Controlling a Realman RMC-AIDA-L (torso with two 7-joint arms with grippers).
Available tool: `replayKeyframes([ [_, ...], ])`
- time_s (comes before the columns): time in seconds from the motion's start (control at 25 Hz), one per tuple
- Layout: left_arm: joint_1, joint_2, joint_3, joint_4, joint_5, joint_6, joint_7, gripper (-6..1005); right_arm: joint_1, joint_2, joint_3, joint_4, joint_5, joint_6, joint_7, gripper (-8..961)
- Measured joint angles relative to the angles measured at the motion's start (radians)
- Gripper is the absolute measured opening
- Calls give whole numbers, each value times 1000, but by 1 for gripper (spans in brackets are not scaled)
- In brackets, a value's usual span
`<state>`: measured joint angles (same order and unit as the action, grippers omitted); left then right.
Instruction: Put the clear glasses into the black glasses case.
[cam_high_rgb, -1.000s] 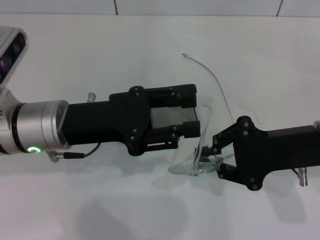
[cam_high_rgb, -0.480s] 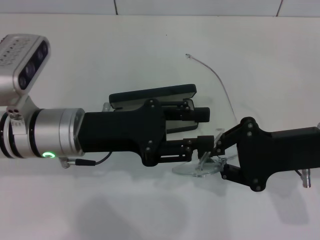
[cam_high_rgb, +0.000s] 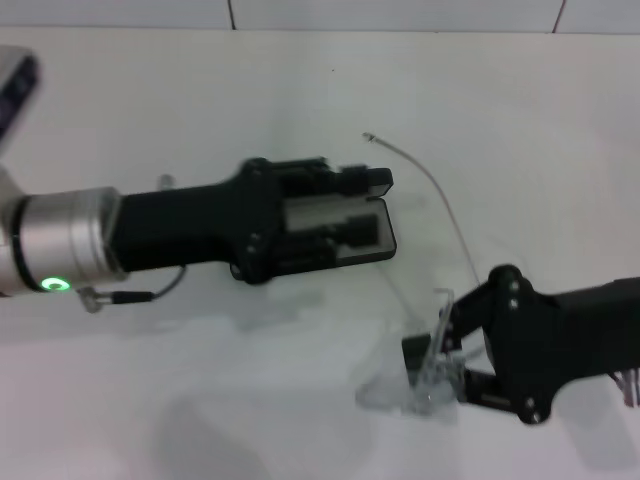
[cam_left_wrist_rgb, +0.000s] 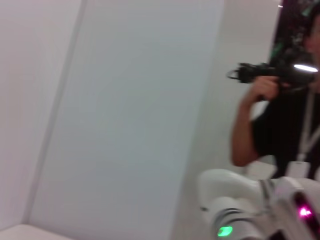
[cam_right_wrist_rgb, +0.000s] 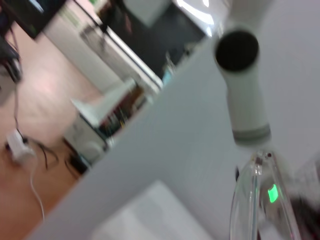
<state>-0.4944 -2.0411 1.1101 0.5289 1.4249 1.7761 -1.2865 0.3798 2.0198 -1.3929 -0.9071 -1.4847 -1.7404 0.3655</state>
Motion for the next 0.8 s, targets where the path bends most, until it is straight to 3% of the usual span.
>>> replayKeyframes([
  [0.12, 23, 16, -26, -3, 9, -58, -4, 570, 1, 1, -3, -7, 20, -71, -19, 119],
  [0.24, 28, 16, -25, -3, 13, -119, -14, 570, 15, 4, -18, 3, 49, -114, -21, 119],
  [0.48, 12, -15, -26, -2, 36, -199, 10, 570, 84, 7, -139, 103, 163, -126, -45, 119],
  [0.64, -2, -45, -29, -6, 30, -220, 98, 570, 169, 8, -212, 228, 239, -101, -17, 119],
  [0.8, -4, -50, -27, -13, -7, -227, 139, 570, 251, 8, -257, 366, 326, -81, 13, 119],
])
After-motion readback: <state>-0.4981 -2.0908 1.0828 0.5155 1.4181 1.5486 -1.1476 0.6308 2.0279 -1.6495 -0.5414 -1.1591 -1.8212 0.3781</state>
